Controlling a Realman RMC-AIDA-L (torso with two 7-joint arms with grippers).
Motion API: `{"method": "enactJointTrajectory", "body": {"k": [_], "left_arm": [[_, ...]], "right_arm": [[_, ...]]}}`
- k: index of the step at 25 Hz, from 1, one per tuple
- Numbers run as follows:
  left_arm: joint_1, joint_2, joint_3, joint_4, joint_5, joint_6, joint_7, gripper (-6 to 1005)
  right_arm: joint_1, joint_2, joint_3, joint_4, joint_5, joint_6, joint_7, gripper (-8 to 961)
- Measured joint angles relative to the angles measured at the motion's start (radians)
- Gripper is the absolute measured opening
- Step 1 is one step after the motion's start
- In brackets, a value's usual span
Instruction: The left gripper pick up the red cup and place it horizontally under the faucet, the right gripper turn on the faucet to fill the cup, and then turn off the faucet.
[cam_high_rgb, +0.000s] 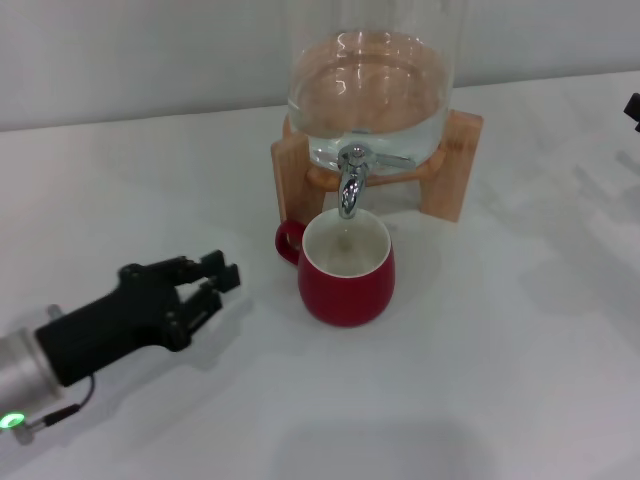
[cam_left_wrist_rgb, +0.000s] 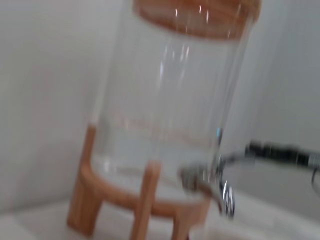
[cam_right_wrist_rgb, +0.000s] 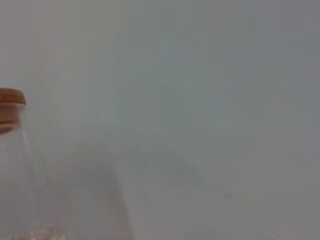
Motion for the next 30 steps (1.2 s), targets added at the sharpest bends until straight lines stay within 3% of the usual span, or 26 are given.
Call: {"method": "enactJointTrajectory", "body": {"k": [6,8,12,17,19,21,22,25,30], "left_arm": [[0.170,0.004,-0.001,0.181,-0.179,-0.164,-0.081,248],[0.198,0.005,-0.001,0.203,-0.222,-0.173,-0.087,248],[0.264,0.007,-0.003,0.227,-0.366,-0.171,-0.098,371],[0.295,0.013,-0.042,0.229,-0.456,-0.166,-0.122,469],[0.302,0.011,-0.130,0.227,-0.460,-0.166,-0.155,503],[0.302,0.010,-0.157,0.223,-0.460,-0.166,-0.171,537],[0.303,0.010,-0.172,0.220,-0.459,-0.164,-0.181,553],[0.304,0.011,-0.188,0.219,-0.457,-0.152,-0.200,628],[0.300,0.010,-0.193,0.219,-0.462,-0.136,-0.205,789]], "right_arm": [[-0.003,0.000,-0.002,0.000,-0.003,0.000,0.001,798],[-0.008,-0.001,-0.010,-0.005,-0.015,0.002,0.010,798],[-0.034,-0.022,-0.054,-0.060,-0.119,0.076,0.098,798],[-0.071,-0.031,-0.068,-0.154,-0.206,0.272,0.193,798],[-0.088,-0.025,-0.081,-0.197,-0.217,0.350,0.218,798],[-0.093,-0.023,-0.093,-0.214,-0.220,0.376,0.228,798],[-0.107,-0.012,-0.163,-0.274,-0.223,0.447,0.263,798],[-0.113,0.000,-0.256,-0.316,-0.208,0.467,0.302,798],[-0.095,0.004,-0.446,-0.324,-0.132,0.453,0.353,798]]}}
